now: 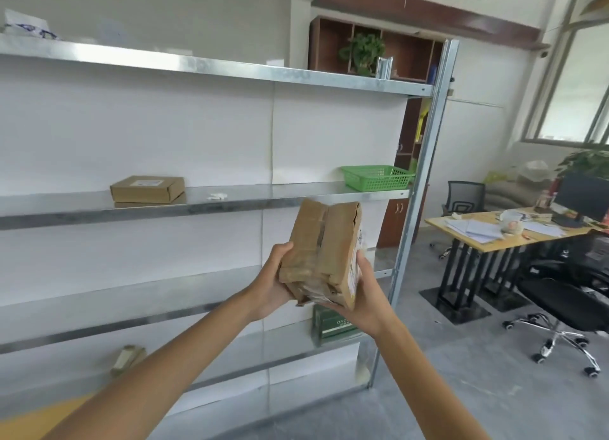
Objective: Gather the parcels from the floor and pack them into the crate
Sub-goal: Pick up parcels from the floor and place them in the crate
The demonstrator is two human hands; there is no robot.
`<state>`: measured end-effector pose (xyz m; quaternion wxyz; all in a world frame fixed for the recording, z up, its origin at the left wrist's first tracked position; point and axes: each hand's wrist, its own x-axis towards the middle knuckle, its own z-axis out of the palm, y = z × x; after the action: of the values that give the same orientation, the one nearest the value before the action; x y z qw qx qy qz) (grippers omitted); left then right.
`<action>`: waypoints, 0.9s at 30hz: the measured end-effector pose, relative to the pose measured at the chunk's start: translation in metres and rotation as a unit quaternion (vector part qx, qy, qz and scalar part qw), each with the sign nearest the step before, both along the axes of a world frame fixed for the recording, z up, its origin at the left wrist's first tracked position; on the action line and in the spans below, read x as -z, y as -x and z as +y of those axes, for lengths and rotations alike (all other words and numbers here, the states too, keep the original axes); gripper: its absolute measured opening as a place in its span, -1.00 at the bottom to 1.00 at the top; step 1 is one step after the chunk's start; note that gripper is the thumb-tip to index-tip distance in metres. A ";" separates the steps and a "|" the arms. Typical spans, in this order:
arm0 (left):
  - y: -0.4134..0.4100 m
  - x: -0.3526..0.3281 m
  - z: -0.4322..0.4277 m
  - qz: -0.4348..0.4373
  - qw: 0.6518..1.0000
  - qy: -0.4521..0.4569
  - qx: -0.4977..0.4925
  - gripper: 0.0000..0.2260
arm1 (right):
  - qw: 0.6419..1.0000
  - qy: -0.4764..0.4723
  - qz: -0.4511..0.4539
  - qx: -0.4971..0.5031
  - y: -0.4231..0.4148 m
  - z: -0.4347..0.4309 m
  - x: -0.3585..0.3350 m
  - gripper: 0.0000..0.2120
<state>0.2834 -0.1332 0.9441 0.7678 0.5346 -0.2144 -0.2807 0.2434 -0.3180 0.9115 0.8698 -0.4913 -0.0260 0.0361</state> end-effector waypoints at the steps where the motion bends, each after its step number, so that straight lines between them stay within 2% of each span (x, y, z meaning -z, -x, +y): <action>1: 0.009 0.001 0.002 0.001 1.000 -0.002 -0.005 -0.53 | 1.000 -0.025 0.011 0.002 0.008 0.003 0.001 -0.43; 3: 0.025 0.004 0.005 -0.057 0.994 -0.054 -0.077 -0.61 | 0.998 -0.056 0.005 0.000 0.022 0.005 0.004 -0.43; 5: 0.036 0.003 0.013 -0.160 0.959 -0.116 -0.202 -0.74 | 0.999 -0.044 0.009 0.014 0.037 0.005 0.004 -0.44; 7: 0.052 0.002 0.020 -0.207 0.937 -0.119 -0.256 -0.74 | 1.000 -0.014 0.006 0.019 0.052 0.007 0.001 -0.47; 10: 0.088 0.004 0.020 -0.195 0.954 -0.148 -0.174 -0.61 | 0.996 0.058 -0.009 0.060 0.072 0.017 0.000 -0.54; 12: 0.116 0.012 0.018 -0.220 0.951 -0.174 -0.127 -0.50 | 0.994 0.087 -0.013 0.065 0.089 0.025 0.002 -0.58; 14: 0.139 0.020 0.025 -0.243 0.944 -0.183 -0.128 -0.37 | 0.994 0.104 -0.010 0.039 0.107 0.032 0.008 -0.57; 16: 0.157 0.018 0.040 -0.202 0.953 -0.170 -0.146 -0.27 | 0.990 0.137 0.003 0.020 0.121 0.034 0.014 -0.46; 19: 0.177 0.009 0.076 -0.162 0.962 -0.166 -0.142 -0.31 | 0.985 0.172 0.015 0.012 0.136 0.029 0.008 -0.17; 21: 0.189 0.004 0.099 -0.181 0.958 -0.193 -0.106 -0.39 | 0.983 0.184 -0.002 0.006 0.141 0.024 0.000 -0.09; 23: 0.201 -0.002 0.119 -0.190 0.955 -0.220 -0.062 -0.41 | 0.974 0.220 -0.024 -0.038 0.149 0.025 -0.010 -0.09; 27: 0.219 -0.015 0.148 -0.207 0.946 -0.250 -0.015 -0.40 | 0.936 0.297 -0.059 -0.182 0.166 0.042 -0.026 -0.34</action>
<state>0.0644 0.0146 0.9588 0.5528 0.7586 -0.2833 -0.1967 0.0778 -0.2761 0.9379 0.6598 -0.7153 -0.1542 0.1712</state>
